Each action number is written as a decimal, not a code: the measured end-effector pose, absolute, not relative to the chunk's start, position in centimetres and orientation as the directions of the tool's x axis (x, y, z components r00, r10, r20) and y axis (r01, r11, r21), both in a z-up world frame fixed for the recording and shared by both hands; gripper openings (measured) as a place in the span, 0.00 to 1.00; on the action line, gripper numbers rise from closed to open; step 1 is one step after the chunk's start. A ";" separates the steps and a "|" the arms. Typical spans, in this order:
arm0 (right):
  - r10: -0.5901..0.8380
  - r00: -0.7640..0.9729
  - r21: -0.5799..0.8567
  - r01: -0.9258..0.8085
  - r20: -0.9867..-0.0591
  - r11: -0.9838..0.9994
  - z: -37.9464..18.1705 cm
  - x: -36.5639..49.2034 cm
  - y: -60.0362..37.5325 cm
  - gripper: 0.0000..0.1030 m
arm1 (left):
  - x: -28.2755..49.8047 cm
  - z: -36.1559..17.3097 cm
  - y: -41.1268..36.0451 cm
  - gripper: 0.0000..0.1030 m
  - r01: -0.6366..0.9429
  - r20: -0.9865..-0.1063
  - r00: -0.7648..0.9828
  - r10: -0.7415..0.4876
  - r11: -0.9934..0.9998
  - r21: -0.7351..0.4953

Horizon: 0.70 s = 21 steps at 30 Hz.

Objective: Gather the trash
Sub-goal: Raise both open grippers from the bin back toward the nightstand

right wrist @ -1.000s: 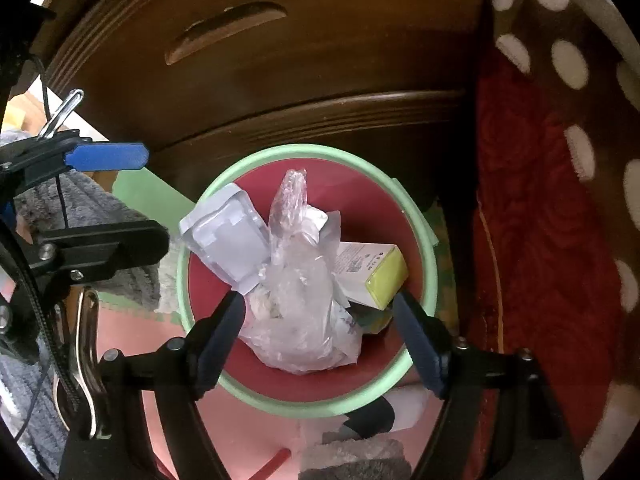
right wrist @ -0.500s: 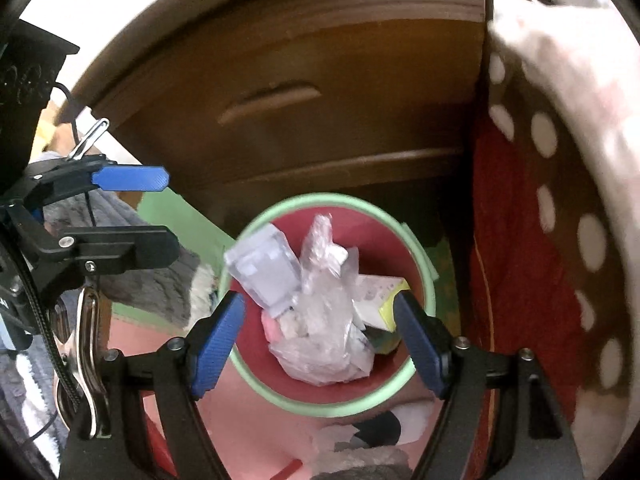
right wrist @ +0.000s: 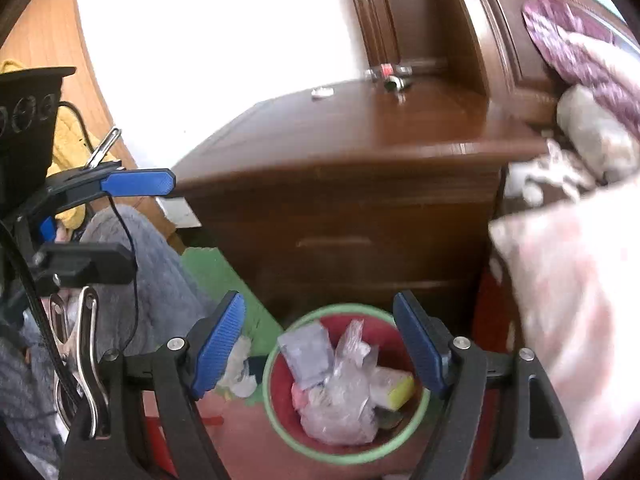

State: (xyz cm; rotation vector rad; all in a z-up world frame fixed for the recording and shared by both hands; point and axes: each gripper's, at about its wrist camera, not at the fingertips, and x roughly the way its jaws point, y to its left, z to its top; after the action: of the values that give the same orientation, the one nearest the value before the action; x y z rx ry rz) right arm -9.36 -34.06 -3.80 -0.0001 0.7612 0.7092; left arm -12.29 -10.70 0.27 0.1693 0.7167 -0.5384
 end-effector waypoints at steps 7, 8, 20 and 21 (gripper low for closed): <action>0.689 0.526 0.287 -0.650 -0.499 0.704 0.2 -6.6 -31.7 0.76 | -9.7 1.5 -7.0 0.83 0.378 -0.615 0.692 -0.378 0.915 -0.138; 0.692 0.532 0.287 -0.651 -0.488 0.703 0.7 -6.4 -31.6 0.76 | -9.3 1.6 -6.4 0.83 0.360 -0.607 0.700 -0.377 0.920 -0.157; 0.626 0.660 0.316 -0.540 -0.417 0.780 4.0 -1.3 -30.9 0.76 | -4.1 3.6 -0.7 0.83 0.217 -0.575 0.771 -0.272 0.962 -0.163; 0.611 0.670 0.313 -0.525 -0.422 0.791 4.2 -0.6 -30.7 0.76 | -3.5 3.8 -0.3 0.83 0.188 -0.574 0.783 -0.237 0.971 -0.144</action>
State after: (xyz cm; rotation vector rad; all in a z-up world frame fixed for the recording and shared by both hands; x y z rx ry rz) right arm -0.61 -30.75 4.16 0.1705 0.5366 0.6437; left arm -3.54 -0.29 3.81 -0.0803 0.6302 -0.2298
